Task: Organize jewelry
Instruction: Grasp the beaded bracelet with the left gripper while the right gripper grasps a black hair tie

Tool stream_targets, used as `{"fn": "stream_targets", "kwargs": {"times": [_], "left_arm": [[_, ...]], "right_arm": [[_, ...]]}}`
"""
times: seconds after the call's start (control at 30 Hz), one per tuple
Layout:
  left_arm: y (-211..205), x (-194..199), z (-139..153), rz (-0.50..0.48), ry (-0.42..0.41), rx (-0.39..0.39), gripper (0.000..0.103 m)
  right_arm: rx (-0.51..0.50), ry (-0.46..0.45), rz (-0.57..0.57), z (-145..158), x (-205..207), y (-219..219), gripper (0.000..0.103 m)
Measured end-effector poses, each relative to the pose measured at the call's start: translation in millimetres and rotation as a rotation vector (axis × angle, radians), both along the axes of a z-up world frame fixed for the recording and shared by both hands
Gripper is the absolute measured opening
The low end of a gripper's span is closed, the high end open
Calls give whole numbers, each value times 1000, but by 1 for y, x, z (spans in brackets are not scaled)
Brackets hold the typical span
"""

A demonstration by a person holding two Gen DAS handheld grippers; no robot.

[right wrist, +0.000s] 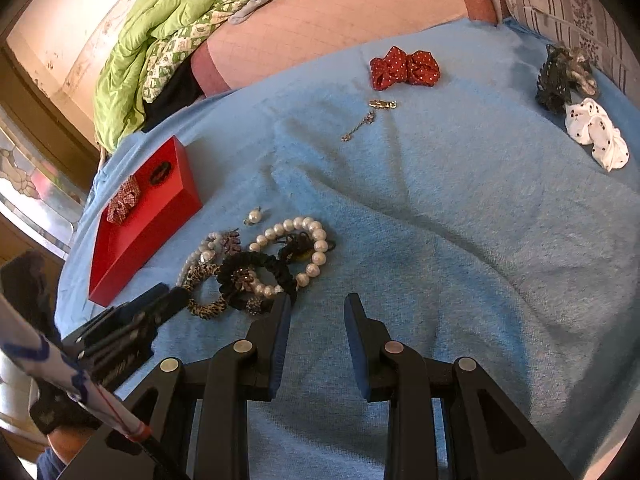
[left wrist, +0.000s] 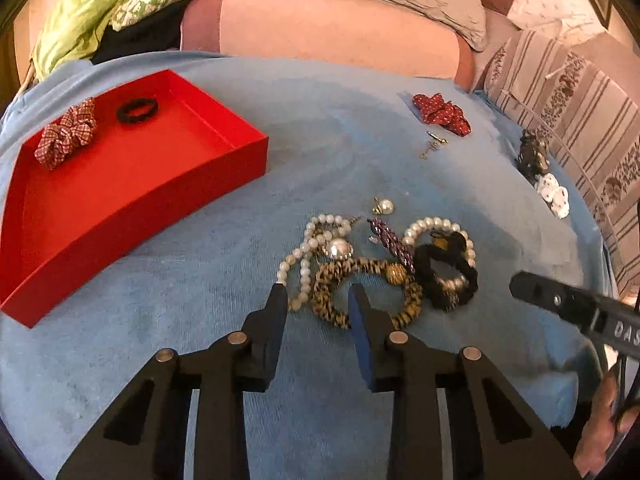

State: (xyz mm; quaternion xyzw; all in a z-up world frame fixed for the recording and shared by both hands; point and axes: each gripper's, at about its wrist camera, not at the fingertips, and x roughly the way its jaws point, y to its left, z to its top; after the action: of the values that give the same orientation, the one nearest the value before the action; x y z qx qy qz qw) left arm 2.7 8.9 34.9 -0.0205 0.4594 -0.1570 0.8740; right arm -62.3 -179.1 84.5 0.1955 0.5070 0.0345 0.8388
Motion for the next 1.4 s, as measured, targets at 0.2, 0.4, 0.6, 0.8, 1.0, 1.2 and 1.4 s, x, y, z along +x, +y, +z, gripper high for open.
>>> {"fn": "stream_targets", "kwargs": {"times": [0.2,0.4,0.6,0.8,1.0,1.2,1.4], "left_arm": [[-25,-3,-7,-82,-51,151,7],[-4,-22,26,-128,-141,68,5],[35,-40,63,-117,-275,-30,5],[46,-36,64,-87,-254,-30,5],[35,-40,58,-120,-244,-3,5],[30,-42,56,-126,-246,14,5],[31,-44,57,-119,-262,13,5]], "right_arm": [[1,14,-5,-3,5,2,30],[16,11,-5,-4,7,7,30],[37,38,-13,-11,13,9,30],[25,55,-19,-16,20,14,30],[-34,61,12,-20,30,26,30],[-165,1,71,-9,25,42,8],[-104,-128,19,17,13,26,8]]}}
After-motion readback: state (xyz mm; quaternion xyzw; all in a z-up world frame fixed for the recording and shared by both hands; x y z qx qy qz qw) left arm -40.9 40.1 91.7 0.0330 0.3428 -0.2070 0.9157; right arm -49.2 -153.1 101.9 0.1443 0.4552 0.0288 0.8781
